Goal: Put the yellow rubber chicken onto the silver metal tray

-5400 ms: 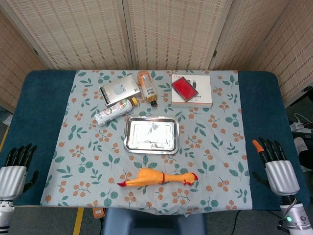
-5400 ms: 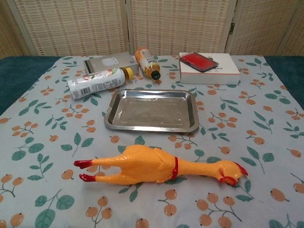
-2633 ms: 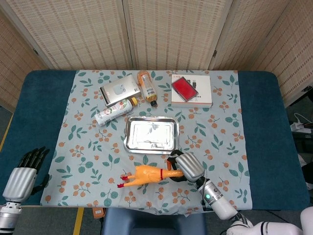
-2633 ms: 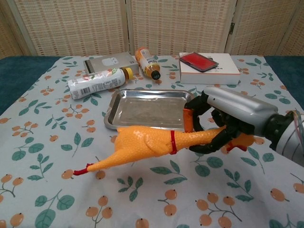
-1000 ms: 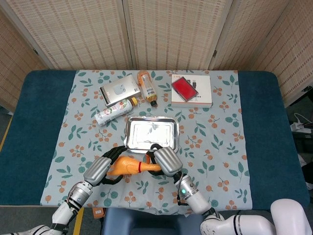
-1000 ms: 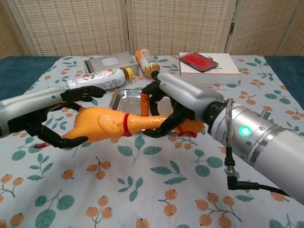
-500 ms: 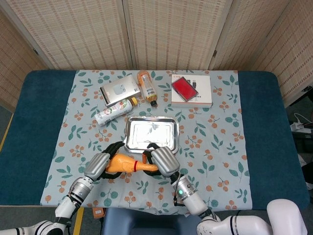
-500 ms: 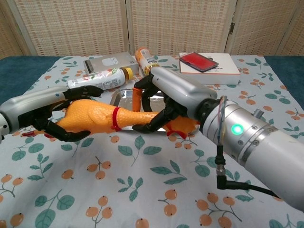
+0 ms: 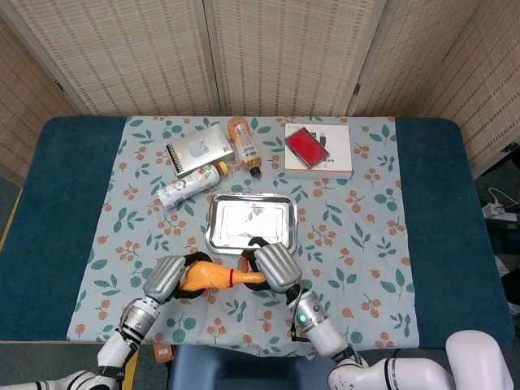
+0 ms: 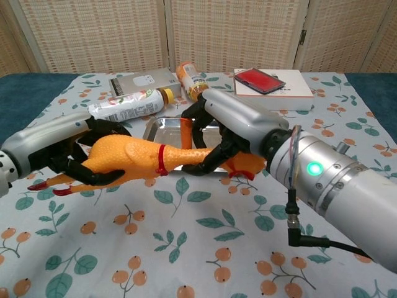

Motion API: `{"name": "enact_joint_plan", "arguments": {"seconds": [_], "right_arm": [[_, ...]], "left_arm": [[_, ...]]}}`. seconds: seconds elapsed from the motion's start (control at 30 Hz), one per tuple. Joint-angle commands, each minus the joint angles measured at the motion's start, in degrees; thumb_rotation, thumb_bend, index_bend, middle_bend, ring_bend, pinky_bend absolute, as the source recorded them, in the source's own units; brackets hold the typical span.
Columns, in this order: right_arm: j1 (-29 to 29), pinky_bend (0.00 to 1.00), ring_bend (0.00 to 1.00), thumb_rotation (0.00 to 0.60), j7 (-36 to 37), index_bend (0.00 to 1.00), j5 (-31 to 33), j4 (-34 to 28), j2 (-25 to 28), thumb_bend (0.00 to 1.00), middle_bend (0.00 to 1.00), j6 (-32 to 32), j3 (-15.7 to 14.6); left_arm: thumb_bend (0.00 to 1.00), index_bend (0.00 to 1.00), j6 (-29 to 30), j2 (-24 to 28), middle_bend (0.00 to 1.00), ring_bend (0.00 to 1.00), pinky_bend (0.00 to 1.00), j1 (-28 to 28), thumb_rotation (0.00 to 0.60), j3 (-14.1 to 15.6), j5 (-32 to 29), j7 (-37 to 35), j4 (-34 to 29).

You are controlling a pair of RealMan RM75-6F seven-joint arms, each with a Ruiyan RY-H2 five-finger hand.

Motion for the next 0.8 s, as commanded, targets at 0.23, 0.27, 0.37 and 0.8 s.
{"name": "enact_joint_plan", "arguments": {"seconds": [0.23,0.27,0.37,0.8], "right_arm": [[-0.4,1.0,0.78,0.6,-0.3,0.98,0.3,-1.6,1.1,0.24,0.69,0.2,-0.3],[-0.4,1.0,0.78,0.6,-0.3,0.98,0.4,-1.7,1.2,0.24,0.69,0.2,-0.3],[-0.4,1.0,0.78,0.6,-0.2,0.98,0.4,-2.2,1.7,0.24,0.69,0.0,-0.4],[-0.7,1.0,0.78,0.6,0.8,0.98,0.4,-1.7,2.6,0.24,0.69,-0.1,-0.8]], "left_arm": [[0.83,0.89,3.5,-3.1,0.82,0.94,1.0,0.9,0.6,1.2,2.6,3.0,2.0],[0.82,0.89,3.9,-3.4,0.82,0.94,1.0,1.2,0.6,0.9,2.3,2.1,1.7],[0.74,0.86,3.6,-3.4,0.8,0.89,1.0,1.3,0.6,0.7,2.4,-0.8,1.4],[0.35,0.0,-2.0,2.2,0.0,0.0,0.08,-1.3,0.6,1.9,5.3,-7.0,-0.1]]}}
